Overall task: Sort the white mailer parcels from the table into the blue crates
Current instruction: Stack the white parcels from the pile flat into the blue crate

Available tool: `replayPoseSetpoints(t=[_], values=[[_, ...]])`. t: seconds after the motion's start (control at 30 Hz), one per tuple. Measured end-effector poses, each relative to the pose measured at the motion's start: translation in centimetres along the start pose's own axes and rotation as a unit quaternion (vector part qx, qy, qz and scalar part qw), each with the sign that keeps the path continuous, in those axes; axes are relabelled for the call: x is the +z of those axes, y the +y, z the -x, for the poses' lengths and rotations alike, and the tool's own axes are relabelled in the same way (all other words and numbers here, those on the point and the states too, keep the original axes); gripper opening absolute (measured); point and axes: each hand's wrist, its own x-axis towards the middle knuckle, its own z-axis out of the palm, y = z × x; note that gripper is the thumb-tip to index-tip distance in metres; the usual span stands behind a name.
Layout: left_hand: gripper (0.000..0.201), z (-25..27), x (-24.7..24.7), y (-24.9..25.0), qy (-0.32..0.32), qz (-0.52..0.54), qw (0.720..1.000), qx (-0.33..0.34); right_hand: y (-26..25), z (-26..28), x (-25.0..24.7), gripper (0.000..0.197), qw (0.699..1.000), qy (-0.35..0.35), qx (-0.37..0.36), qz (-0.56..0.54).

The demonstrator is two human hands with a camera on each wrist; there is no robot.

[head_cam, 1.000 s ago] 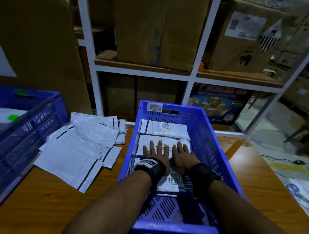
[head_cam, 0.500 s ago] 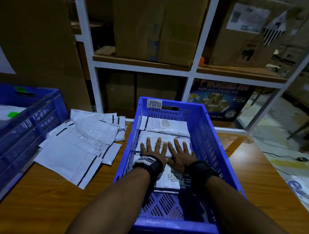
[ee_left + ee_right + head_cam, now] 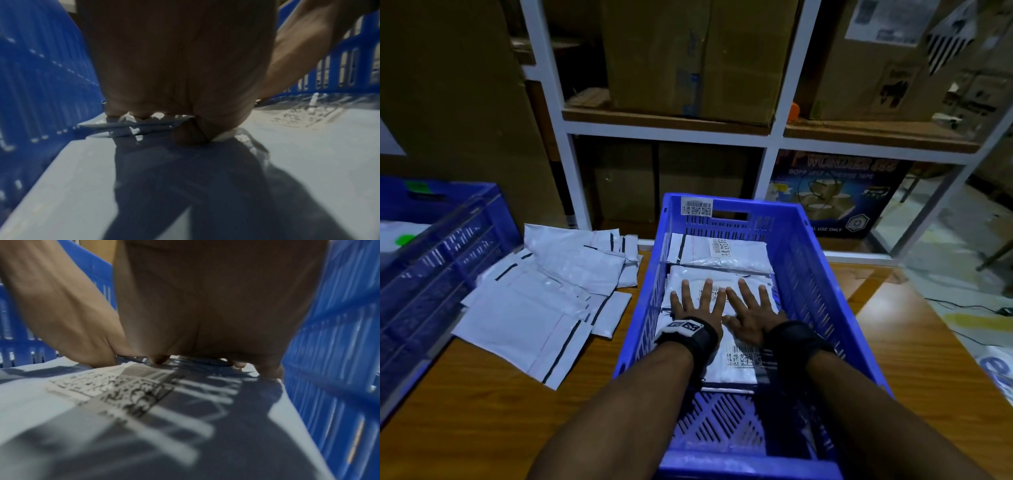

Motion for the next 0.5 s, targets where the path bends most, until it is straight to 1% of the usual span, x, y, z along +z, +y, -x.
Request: replayPoseSetpoints(t=[0.13, 0.27, 0.43, 0.5], values=[[0.125, -0.1, 0.2, -0.1, -0.001, 0.004, 1.0, 0.006, -0.1, -0.2, 0.0, 0.072, 1.0, -0.004, -0.004, 0.002], [0.113, 0.4, 0.0, -0.3, 0.012, 0.017, 1.0, 0.013, -0.4, 0.5, -0.4, 0.072, 1.0, -0.005, 0.01, 0.013], [0.11, 1.1, -1.3, -0.6, 0.033, 0.026, 0.999, 0.013, -1.0, 2.1, -2.2, 0.068, 0.999, 0.041, 0.003, 0.008], [0.103, 1.3, -2.4, -0.5, 0.058, 0.042, 0.997, 0.002, -1.2, 2.5, -3.1, 0.068, 0.997, 0.074, -0.004, 0.007]])
